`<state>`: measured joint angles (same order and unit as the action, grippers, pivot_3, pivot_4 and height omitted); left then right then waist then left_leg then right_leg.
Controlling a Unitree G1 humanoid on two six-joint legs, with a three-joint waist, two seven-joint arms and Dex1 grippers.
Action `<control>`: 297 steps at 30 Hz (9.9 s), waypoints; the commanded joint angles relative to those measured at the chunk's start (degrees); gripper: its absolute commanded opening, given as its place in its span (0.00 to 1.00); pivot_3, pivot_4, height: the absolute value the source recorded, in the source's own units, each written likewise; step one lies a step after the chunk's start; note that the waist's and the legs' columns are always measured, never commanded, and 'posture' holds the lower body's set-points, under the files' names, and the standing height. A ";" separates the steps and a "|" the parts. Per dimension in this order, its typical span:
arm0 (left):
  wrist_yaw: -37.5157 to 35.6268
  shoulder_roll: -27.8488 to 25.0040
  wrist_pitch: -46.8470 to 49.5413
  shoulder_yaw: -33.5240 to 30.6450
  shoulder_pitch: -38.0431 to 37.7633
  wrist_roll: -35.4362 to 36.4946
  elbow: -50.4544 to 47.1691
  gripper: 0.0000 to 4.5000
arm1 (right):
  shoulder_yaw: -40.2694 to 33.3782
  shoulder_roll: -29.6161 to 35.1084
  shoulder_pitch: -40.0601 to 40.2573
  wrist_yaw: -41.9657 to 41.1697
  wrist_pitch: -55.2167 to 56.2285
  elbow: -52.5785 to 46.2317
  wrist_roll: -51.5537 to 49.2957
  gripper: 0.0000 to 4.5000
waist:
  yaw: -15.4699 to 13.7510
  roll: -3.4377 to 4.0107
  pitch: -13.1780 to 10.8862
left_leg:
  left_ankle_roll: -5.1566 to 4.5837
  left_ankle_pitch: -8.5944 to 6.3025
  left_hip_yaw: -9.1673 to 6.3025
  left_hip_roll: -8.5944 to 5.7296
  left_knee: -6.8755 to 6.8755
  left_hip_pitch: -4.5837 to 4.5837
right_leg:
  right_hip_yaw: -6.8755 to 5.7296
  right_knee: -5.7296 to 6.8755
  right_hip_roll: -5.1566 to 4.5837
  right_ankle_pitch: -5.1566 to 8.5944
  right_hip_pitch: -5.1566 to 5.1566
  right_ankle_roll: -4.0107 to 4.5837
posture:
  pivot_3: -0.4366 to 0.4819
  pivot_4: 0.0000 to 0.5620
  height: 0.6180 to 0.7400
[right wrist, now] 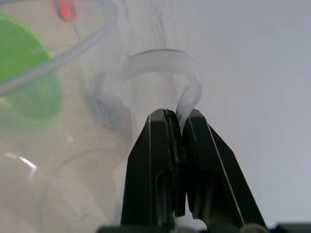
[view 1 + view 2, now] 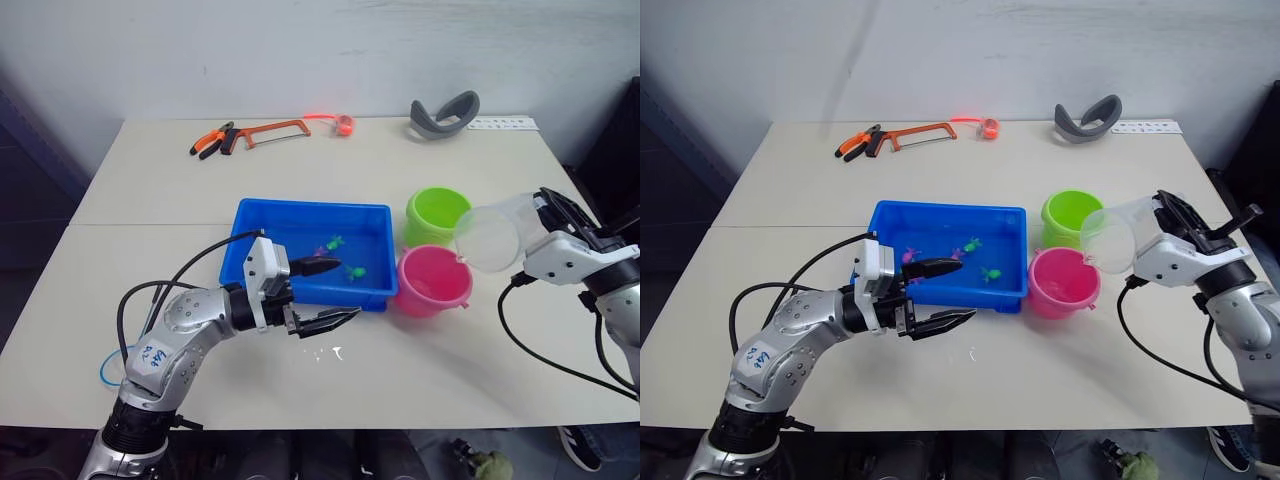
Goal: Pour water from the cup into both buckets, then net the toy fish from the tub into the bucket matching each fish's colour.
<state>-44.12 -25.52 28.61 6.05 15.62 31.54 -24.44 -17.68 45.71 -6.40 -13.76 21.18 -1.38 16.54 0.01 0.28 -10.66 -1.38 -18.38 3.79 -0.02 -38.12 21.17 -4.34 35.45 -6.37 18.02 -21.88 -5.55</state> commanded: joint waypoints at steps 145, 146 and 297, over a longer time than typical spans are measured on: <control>-8.70 -6.55 -8.55 -9.66 -4.14 2.12 2.02 1.00 | -22.55 -15.01 18.55 -15.64 -26.75 -3.21 -51.44 1.00 | 0.31 0.04 -0.02 | -0.15 0.16 0.16 -0.15 0.13 0.23 | 0.31 0.32 -0.19 -0.06 -0.46 -0.10 | 0.48 0.27 1.00; -7.20 -6.10 -8.40 -11.03 -5.70 2.57 1.20 1.00 | -22.03 -15.45 20.05 -15.91 -27.25 -7.06 -52.23 1.00 | 0.35 0.04 -0.02 | -0.13 0.13 0.17 -0.10 0.16 0.17 | 0.32 0.32 -0.17 -0.06 -0.44 -0.09 | 0.48 0.27 1.00; -24.07 -24.73 11.58 9.87 19.98 -12.15 2.15 0.00 | 32.20 -9.31 -20.74 -38.83 -65.28 -26.19 -51.38 0.01 | 0.02 -0.34 -0.06 | -0.58 -0.57 -0.10 -0.02 -0.99 1.15 | -0.20 0.30 -0.12 -0.09 -0.68 -0.17 | 0.48 0.27 1.00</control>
<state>-68.30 -50.62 41.01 18.43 34.23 18.42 -21.43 14.81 37.02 -26.41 -51.86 -45.07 -26.88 -34.79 0.04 -0.06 -10.72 -1.95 -18.95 3.69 -0.04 -39.11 22.32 -4.54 35.75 -6.49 17.93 -22.55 -5.72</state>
